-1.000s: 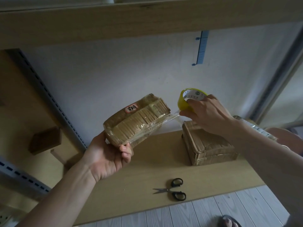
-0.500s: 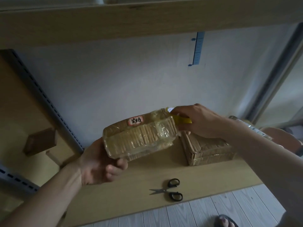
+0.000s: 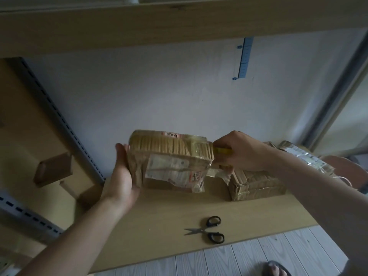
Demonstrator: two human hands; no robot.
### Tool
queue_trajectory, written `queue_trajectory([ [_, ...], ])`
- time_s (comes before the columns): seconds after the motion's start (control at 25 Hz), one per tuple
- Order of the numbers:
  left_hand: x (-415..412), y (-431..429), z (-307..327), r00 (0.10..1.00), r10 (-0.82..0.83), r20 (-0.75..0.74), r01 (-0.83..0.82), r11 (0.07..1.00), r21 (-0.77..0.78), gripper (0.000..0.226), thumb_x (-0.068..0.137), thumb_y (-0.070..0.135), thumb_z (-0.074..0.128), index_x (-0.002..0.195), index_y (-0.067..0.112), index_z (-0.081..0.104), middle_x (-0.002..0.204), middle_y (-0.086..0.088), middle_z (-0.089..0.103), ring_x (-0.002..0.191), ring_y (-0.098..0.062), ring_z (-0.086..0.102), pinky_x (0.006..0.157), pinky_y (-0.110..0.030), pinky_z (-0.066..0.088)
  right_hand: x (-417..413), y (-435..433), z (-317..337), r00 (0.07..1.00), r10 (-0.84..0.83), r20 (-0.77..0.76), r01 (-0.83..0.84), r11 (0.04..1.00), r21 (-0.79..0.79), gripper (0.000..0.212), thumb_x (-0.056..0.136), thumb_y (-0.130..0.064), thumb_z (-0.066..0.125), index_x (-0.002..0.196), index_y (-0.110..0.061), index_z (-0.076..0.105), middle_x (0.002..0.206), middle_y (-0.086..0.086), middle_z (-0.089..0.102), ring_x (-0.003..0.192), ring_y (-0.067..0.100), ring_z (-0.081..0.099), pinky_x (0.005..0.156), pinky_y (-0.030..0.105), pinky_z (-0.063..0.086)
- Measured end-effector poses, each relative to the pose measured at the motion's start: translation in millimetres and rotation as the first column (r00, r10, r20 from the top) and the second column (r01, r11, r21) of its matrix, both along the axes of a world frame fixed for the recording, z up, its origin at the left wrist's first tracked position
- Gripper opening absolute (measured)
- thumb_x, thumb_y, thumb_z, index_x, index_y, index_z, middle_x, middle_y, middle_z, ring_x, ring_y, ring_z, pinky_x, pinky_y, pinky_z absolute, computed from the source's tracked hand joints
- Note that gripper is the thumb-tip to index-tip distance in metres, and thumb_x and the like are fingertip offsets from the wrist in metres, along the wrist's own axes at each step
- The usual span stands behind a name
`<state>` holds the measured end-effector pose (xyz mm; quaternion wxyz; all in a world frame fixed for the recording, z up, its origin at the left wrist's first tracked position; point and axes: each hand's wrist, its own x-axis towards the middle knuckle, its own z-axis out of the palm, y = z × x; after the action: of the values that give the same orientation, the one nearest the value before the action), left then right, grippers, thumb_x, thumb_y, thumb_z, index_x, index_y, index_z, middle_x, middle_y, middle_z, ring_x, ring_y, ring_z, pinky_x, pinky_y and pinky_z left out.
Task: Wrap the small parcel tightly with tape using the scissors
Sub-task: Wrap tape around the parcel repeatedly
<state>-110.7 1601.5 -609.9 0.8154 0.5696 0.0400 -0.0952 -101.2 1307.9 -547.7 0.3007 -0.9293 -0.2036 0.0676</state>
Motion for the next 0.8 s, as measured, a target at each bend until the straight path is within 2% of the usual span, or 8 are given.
queue_trajectory([
  [0.08,6,1,-3,0.987,0.033,0.154,-0.026,0.999,-0.046,0.089,0.079,0.084,0.044,0.15,0.03,0.039,0.148,-0.012,0.051,0.136,-0.034,0.049,0.108,-0.058,0.041,1,3,-3,1.0,-0.029,0.004,0.029,0.999,0.013,0.026,0.095,-0.023,0.063,0.07,-0.025,0.066,0.056,0.0,0.069,0.052,0.011,0.069,0.06,0.018,0.051],
  [0.12,6,-1,0,0.976,-0.012,0.219,0.009,1.0,0.016,0.1,0.074,0.082,0.055,0.152,0.024,0.033,0.147,-0.015,0.05,0.134,-0.035,0.051,0.105,-0.059,0.043,2,3,-3,0.998,-0.061,0.015,0.061,0.998,0.023,0.026,0.094,-0.02,0.063,0.069,-0.02,0.066,0.052,0.0,0.067,0.049,0.009,0.066,0.056,0.015,0.047],
  [0.2,5,-6,5,0.949,-0.087,0.304,0.038,0.986,0.161,0.106,0.065,0.071,0.076,0.143,0.009,0.04,0.137,-0.022,0.056,0.126,-0.038,0.057,0.103,-0.063,0.044,5,0,-3,0.992,-0.118,0.035,0.116,0.992,0.049,0.03,0.093,-0.018,0.063,0.064,-0.016,0.064,0.048,0.002,0.064,0.045,0.009,0.06,0.051,0.011,0.04],
  [0.28,8,-9,10,0.947,-0.098,0.305,0.034,0.977,0.209,0.103,0.06,0.065,0.083,0.134,0.004,0.047,0.128,-0.021,0.064,0.121,-0.037,0.061,0.102,-0.059,0.046,6,-2,-4,0.987,-0.152,0.045,0.15,0.987,0.052,0.028,0.093,-0.02,0.065,0.064,-0.02,0.063,0.048,-0.003,0.065,0.044,0.008,0.059,0.051,0.011,0.04],
  [0.48,15,-4,19,0.973,-0.069,0.22,0.013,0.969,0.246,0.097,0.051,0.078,0.077,0.124,0.016,0.063,0.116,-0.009,0.073,0.107,-0.026,0.071,0.074,-0.031,0.06,5,-4,-5,0.989,-0.143,0.035,0.143,0.99,0.016,0.019,0.093,-0.036,0.067,0.086,-0.019,0.062,0.061,-0.005,0.072,0.051,0.009,0.066,0.059,0.02,0.051],
  [0.56,18,0,19,0.986,-0.046,0.163,0.007,0.972,0.235,0.094,0.055,0.079,0.073,0.124,0.016,0.065,0.113,-0.007,0.075,0.103,-0.024,0.072,0.067,-0.028,0.059,5,-9,0,0.987,-0.151,0.049,0.149,0.988,0.043,0.022,0.091,-0.04,0.069,0.085,-0.02,0.061,0.062,-0.002,0.072,0.052,0.011,0.067,0.062,0.03,0.056],
  [0.64,17,3,19,0.994,-0.029,0.11,0.008,0.983,0.185,0.068,0.075,0.07,0.058,0.118,0.018,0.068,0.105,-0.004,0.077,0.097,-0.021,0.074,0.065,-0.028,0.058,4,-12,5,0.987,-0.147,0.059,0.144,0.988,0.05,0.023,0.09,-0.042,0.069,0.083,-0.021,0.062,0.061,-0.002,0.072,0.052,0.011,0.067,0.064,0.035,0.057],
  [0.8,17,1,17,0.999,-0.049,0.005,0.048,0.993,0.111,0.056,0.088,0.062,0.041,0.114,0.023,0.071,0.106,-0.005,0.076,0.093,-0.022,0.073,0.072,-0.033,0.06,2,-8,12,0.975,-0.168,0.148,0.173,0.985,-0.019,0.034,0.086,-0.056,0.063,0.08,-0.023,0.059,0.056,-0.001,0.068,0.047,0.01,0.065,0.052,0.031,0.053],
])
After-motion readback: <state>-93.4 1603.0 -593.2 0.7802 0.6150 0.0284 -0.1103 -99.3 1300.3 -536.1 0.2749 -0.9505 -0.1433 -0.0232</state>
